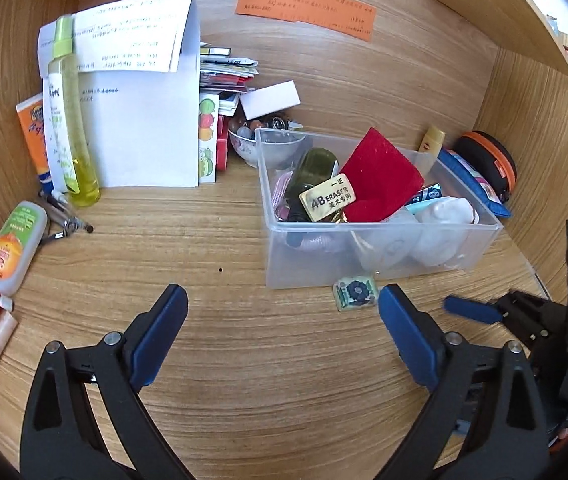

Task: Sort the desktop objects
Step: 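Grasp the green square stamp on the desk with the left tool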

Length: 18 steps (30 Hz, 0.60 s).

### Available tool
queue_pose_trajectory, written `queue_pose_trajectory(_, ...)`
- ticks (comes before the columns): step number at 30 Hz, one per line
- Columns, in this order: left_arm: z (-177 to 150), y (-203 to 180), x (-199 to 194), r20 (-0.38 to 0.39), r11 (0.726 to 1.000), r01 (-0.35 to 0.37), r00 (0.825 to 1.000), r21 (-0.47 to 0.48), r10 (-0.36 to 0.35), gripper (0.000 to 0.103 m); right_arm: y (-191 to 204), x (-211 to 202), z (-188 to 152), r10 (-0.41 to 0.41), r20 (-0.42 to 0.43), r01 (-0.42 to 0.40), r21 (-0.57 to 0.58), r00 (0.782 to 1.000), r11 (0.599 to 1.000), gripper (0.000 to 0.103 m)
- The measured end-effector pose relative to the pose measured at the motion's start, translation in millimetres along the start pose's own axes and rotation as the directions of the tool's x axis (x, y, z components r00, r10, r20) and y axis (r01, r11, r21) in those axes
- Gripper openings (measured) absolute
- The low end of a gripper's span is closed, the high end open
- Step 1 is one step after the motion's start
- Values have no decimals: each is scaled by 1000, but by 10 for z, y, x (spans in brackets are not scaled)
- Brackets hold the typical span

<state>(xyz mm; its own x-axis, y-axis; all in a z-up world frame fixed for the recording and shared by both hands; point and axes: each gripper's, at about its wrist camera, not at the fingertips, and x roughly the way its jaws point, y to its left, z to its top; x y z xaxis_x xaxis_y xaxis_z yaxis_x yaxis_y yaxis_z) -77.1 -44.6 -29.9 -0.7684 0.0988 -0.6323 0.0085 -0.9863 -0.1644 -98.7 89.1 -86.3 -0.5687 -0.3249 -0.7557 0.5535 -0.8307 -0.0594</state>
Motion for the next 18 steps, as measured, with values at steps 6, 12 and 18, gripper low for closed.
queue_pose_trajectory(6,-30,22,38,-7,1000,2,1000,-8,-2,97,42,76,-28,17,-44,-18,-14,999,1000,33)
queue_pose_trajectory(12,-59,-43,159,-39,1000,13,999,-4,-13,97,-32,61,-41,54,-44,-53,14,998,998,14)
queue_pose_trajectory(18,-61,-228,373,-91,999,11,996,33,-8,97,-140,-19,-49,62,-22,-61,47,998,997,12)
